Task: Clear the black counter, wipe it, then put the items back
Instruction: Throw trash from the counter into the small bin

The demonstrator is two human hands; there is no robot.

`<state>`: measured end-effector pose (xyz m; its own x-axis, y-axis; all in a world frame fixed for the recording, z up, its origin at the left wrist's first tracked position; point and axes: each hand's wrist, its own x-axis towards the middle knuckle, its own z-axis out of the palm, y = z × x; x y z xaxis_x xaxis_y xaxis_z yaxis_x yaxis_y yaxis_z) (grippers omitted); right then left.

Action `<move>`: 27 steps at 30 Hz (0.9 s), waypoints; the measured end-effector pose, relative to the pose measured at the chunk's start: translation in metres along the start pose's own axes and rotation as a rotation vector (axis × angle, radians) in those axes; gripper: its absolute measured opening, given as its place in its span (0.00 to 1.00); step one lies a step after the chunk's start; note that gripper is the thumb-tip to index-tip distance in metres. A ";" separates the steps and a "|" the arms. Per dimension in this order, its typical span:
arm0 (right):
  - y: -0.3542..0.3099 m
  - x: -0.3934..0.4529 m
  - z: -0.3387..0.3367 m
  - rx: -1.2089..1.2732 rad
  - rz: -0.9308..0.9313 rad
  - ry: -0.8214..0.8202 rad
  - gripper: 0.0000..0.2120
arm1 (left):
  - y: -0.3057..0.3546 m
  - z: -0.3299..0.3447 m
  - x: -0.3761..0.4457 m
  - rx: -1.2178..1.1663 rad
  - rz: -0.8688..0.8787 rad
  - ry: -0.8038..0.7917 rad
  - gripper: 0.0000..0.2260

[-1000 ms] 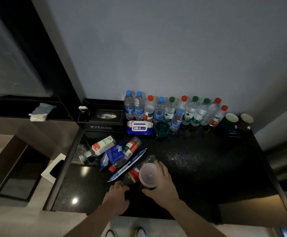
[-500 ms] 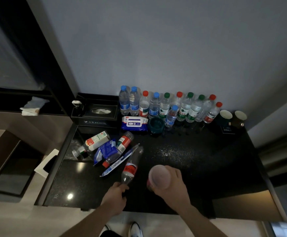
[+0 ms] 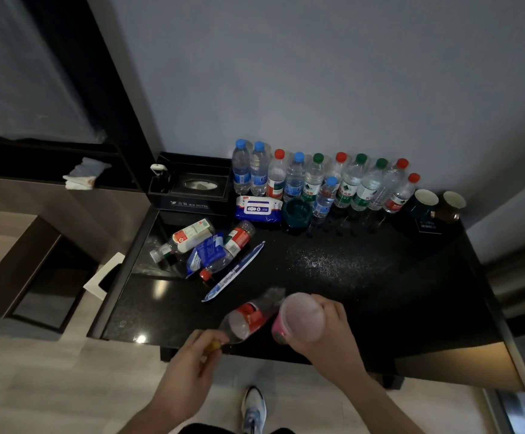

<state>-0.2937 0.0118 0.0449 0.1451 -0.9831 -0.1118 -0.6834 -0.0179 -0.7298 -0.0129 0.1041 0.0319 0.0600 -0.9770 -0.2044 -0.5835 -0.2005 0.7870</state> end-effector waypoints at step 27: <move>-0.271 -0.165 0.258 -0.025 -0.163 -0.432 0.42 | -0.174 -0.238 -0.297 -0.155 -0.300 0.574 0.03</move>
<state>0.0523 0.2254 0.0875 0.5333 -0.8010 -0.2720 -0.6431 -0.1751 -0.7455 0.2639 0.4117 0.0941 0.6484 -0.7520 -0.1188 -0.3535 -0.4355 0.8279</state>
